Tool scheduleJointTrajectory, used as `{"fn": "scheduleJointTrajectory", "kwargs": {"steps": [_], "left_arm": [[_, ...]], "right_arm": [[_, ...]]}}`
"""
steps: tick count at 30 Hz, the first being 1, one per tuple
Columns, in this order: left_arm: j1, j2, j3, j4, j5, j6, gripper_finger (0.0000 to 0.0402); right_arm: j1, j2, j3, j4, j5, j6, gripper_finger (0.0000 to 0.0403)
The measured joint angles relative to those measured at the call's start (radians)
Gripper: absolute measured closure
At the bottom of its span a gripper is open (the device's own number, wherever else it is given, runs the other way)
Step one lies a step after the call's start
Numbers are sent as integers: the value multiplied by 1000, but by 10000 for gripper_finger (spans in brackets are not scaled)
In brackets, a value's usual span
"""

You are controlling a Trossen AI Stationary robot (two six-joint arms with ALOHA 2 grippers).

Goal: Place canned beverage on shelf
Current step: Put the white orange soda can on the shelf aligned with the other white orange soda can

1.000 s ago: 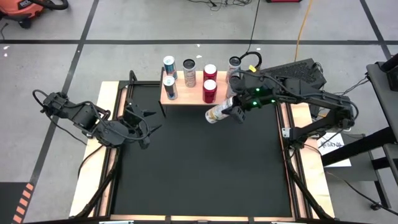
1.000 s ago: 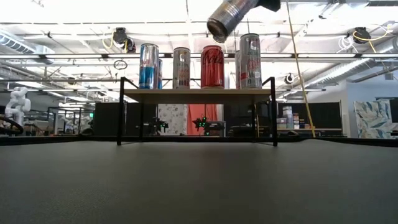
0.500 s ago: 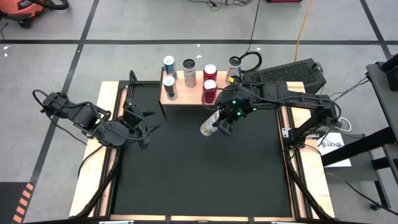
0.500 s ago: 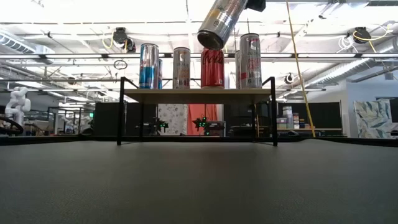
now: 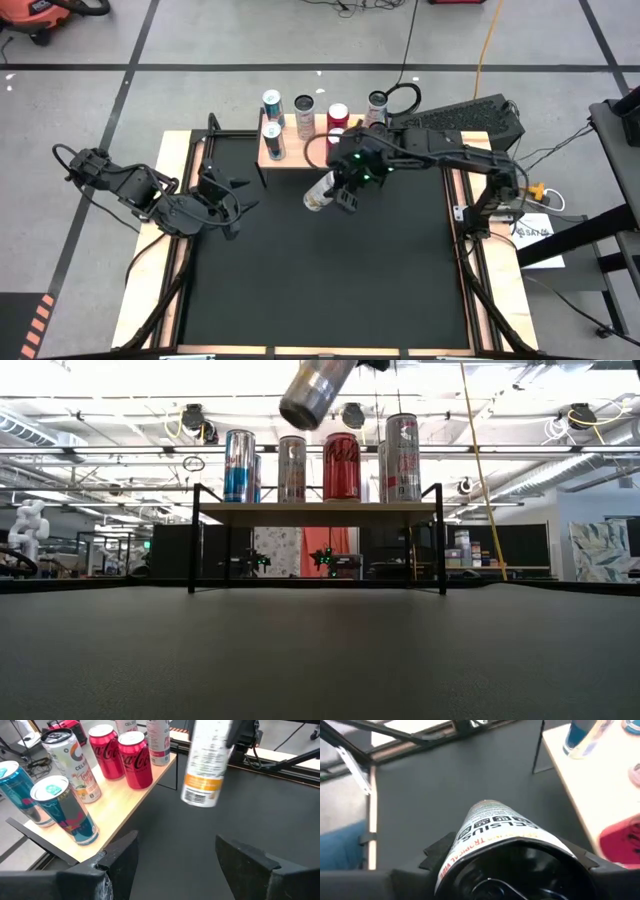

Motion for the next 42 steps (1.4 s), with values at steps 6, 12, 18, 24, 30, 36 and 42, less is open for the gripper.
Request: {"fn": "scheduleJointTrajectory", "kwargs": {"steps": [6, 12, 18, 24, 30, 36, 42], "left_arm": [[0, 0, 0, 0, 3, 0, 139], [0, 0, 0, 0, 3, 1, 139], [0, 0, 0, 0, 3, 0, 139], [0, 0, 0, 0, 3, 0, 139], [0, 0, 0, 0, 3, 0, 139], [0, 0, 0, 0, 3, 1, 139], [0, 0, 0, 0, 3, 1, 139]], "right_arm": [[-34, 100, 140, -131, 75, -65, 176], [-68, 136, 185, -108, 72, -122, 176], [-115, 140, 185, -48, 73, -174, 176], [-170, 140, 185, 33, 68, -222, 176], [-218, 138, 185, 88, 41, -260, 176], [-226, 138, 185, 98, 14, -260, 176], [-222, 143, 185, 101, 18, -260, 176]]}}
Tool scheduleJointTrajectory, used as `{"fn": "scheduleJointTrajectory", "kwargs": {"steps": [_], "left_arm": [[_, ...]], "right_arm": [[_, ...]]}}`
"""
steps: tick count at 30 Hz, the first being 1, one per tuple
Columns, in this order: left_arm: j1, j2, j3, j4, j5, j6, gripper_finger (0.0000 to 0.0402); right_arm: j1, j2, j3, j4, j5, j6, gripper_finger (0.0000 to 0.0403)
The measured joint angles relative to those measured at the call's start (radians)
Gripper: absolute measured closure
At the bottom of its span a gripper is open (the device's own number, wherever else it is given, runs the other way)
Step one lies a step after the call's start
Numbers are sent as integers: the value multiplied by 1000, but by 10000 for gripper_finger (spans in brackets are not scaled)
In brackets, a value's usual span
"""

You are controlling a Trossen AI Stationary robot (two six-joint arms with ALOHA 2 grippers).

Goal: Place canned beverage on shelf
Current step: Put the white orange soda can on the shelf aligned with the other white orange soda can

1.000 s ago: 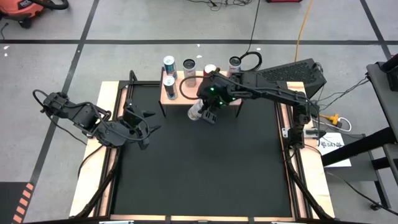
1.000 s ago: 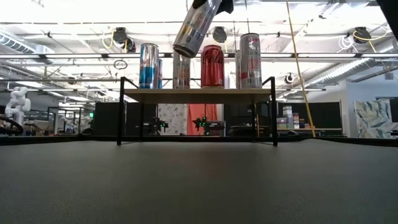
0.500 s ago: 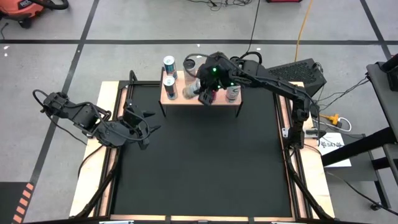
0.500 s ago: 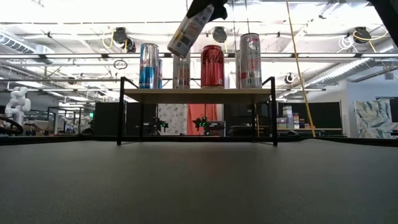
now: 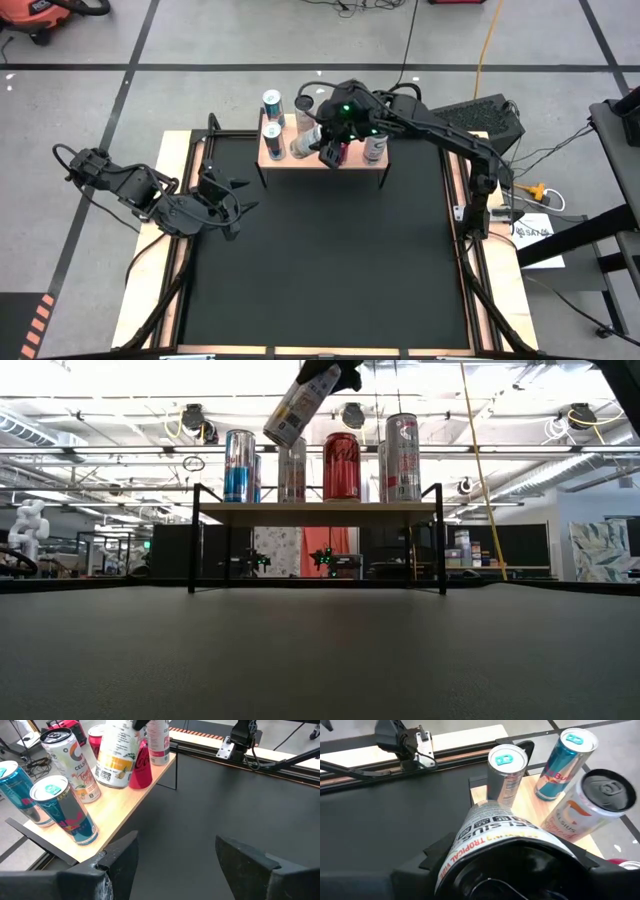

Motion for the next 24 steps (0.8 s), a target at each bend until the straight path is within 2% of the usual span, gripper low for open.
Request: {"fn": "scheduleJointTrajectory", "kwargs": {"steps": [10, 24], "left_arm": [[0, 0, 0, 1, 29, 0, 139], [0, 0, 0, 1, 29, 0, 139]], "right_arm": [[-13, 78, 0, -5, 3, -33, 176], [-85, 82, 0, -29, -1, -27, 176]]}}
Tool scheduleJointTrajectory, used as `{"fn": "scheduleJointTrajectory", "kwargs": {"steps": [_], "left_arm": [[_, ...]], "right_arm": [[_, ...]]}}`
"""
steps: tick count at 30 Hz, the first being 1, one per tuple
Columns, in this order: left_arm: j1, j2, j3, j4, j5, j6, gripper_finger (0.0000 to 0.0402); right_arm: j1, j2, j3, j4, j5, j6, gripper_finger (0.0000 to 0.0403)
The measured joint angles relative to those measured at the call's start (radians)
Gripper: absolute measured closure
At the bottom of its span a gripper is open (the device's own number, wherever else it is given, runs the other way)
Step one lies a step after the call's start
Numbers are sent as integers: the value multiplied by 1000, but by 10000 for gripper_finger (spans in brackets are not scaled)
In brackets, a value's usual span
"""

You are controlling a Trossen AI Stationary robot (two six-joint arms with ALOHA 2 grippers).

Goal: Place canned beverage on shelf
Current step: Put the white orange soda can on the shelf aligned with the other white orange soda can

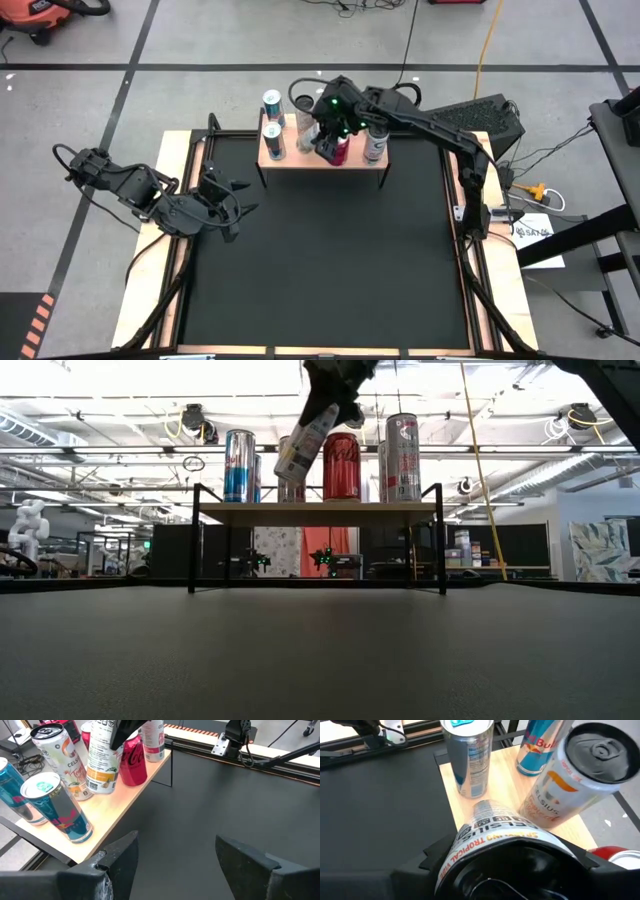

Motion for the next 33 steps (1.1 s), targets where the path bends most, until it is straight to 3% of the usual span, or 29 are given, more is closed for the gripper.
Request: {"fn": "scheduleJointTrajectory", "kwargs": {"steps": [33], "left_arm": [[1, 0, 0, -9, 0, 7, 139]], "right_arm": [[-4, 30, 0, -4, -52, -33, 154]]}}
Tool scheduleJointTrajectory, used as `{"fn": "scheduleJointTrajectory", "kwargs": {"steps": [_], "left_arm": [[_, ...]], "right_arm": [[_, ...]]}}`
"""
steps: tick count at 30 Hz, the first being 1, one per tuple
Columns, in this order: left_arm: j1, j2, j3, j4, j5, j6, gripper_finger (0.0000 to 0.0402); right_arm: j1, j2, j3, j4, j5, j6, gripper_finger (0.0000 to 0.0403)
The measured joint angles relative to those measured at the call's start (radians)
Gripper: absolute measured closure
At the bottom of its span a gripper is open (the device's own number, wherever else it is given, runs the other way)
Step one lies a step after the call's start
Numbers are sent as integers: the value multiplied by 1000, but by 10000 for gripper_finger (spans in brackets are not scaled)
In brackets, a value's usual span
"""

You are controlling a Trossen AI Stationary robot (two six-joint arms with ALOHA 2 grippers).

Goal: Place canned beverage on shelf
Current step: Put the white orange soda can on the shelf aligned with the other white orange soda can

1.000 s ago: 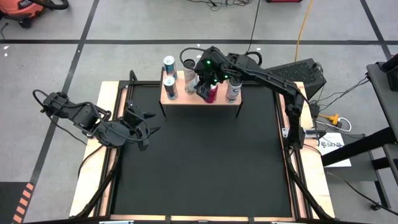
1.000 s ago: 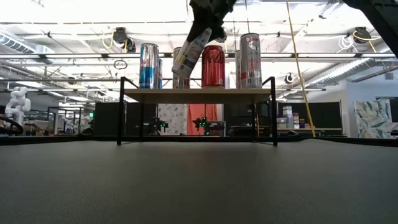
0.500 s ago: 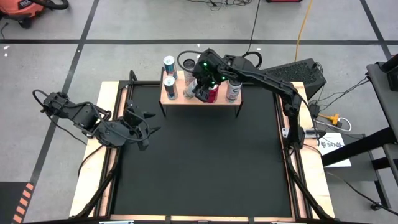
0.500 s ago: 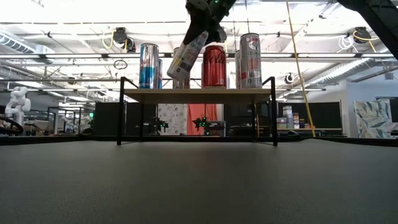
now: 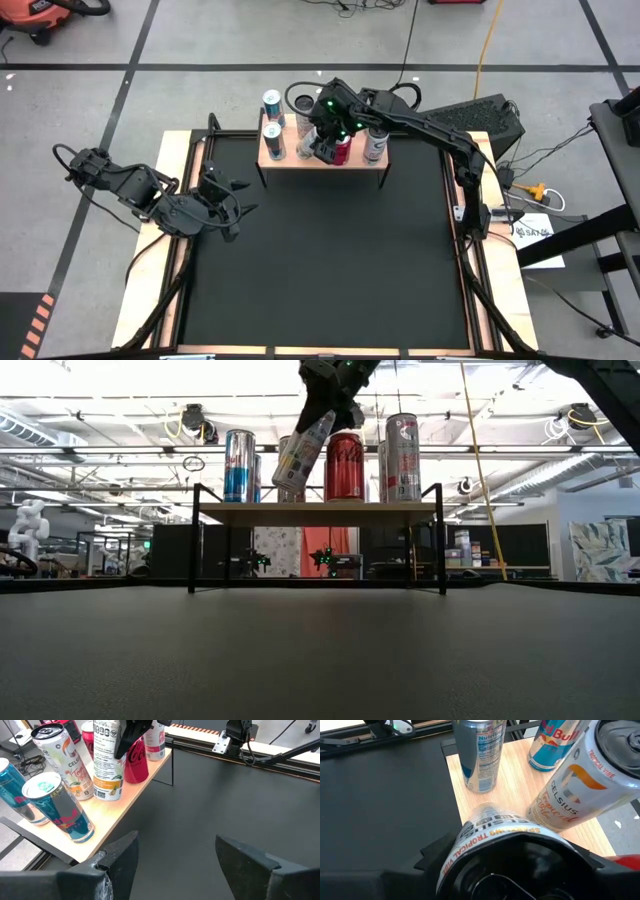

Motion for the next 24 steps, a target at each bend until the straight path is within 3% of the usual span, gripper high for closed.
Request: {"fn": "scheduleJointTrajectory", "kwargs": {"steps": [24], "left_arm": [[-1, 0, 0, 1, 29, -1, 139]], "right_arm": [[-9, 34, -1, 17, 3, 7, 154]]}}
